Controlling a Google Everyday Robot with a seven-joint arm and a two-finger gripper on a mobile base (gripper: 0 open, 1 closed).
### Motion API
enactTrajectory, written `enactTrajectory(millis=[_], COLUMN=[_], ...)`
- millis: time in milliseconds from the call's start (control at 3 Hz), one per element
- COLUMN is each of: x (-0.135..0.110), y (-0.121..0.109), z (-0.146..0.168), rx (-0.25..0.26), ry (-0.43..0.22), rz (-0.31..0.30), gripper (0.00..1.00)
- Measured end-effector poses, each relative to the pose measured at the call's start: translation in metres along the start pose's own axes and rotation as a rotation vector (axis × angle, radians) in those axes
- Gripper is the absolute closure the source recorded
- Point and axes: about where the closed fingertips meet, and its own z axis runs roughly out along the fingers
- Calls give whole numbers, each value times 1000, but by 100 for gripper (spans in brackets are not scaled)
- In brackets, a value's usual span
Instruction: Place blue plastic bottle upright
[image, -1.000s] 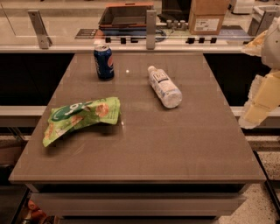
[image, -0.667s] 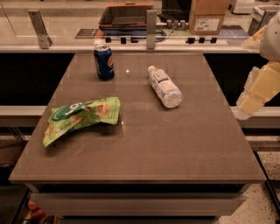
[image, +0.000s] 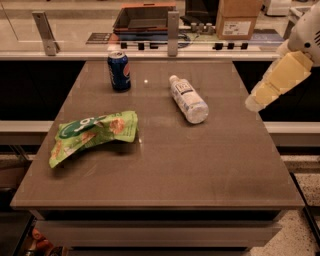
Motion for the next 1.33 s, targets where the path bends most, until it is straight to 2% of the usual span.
enactTrajectory(millis=[333, 667, 1000, 1333], x=[-8, -18, -30, -42], y=[-10, -23, -42, -59], z=[7, 13, 20, 32], rx=[3, 32, 84, 128], ry=[-15, -25, -23, 17], rz=[181, 338, 474, 565], gripper=[0, 0, 0, 0])
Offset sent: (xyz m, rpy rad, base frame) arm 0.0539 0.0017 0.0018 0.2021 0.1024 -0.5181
